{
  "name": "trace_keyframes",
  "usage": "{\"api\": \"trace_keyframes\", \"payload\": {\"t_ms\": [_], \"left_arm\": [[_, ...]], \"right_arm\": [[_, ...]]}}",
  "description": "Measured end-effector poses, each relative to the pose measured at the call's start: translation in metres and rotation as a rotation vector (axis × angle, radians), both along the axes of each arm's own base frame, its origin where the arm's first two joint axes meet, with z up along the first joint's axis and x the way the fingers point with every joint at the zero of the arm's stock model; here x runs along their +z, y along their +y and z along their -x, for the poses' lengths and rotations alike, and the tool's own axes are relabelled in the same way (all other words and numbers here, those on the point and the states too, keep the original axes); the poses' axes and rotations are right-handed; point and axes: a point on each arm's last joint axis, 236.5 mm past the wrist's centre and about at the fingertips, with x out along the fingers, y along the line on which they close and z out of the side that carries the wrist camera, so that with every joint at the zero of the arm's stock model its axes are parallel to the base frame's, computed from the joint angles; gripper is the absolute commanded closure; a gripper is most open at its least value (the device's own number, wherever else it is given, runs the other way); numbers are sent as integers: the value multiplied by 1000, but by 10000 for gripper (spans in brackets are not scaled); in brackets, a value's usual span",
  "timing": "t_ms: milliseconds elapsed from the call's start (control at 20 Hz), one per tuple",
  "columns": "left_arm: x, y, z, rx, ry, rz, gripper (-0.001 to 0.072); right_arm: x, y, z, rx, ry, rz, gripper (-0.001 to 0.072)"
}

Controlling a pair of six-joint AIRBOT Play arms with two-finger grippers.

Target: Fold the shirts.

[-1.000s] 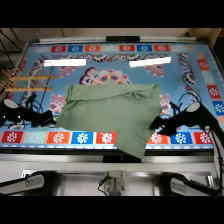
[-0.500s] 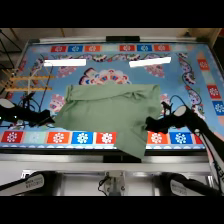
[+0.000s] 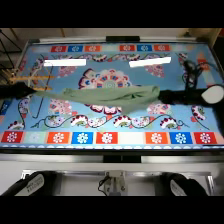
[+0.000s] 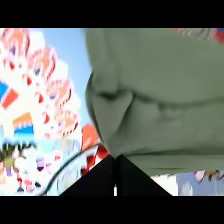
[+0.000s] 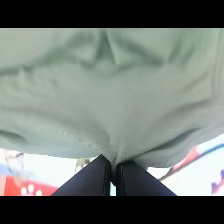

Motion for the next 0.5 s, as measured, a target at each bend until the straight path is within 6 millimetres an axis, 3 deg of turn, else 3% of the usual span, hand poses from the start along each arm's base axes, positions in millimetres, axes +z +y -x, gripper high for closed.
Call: {"api": "trace_keyframes", "payload": {"t_ms": [100, 150, 250, 350, 450, 500], "left_arm": [[126, -6, 6, 30, -335, -52, 678], [187, -10, 22, 51, -501, -80, 678], [301, -24, 79, 102, -824, -114, 678], [372, -39, 145, 148, -1049, -115, 679], [406, -52, 202, 180, -1170, -110, 679], [410, -53, 219, 199, -1187, -120, 679]], "right_arm": [[115, -13, -3, -11, -290, 80, 648], [177, -21, 6, -30, -445, 120, 648], [283, -34, 44, -77, -711, 187, 647], [359, -45, 96, -128, -912, 242, 648], [404, -51, 146, -165, -1047, 267, 648], [417, -53, 167, -176, -1090, 274, 648]]}}
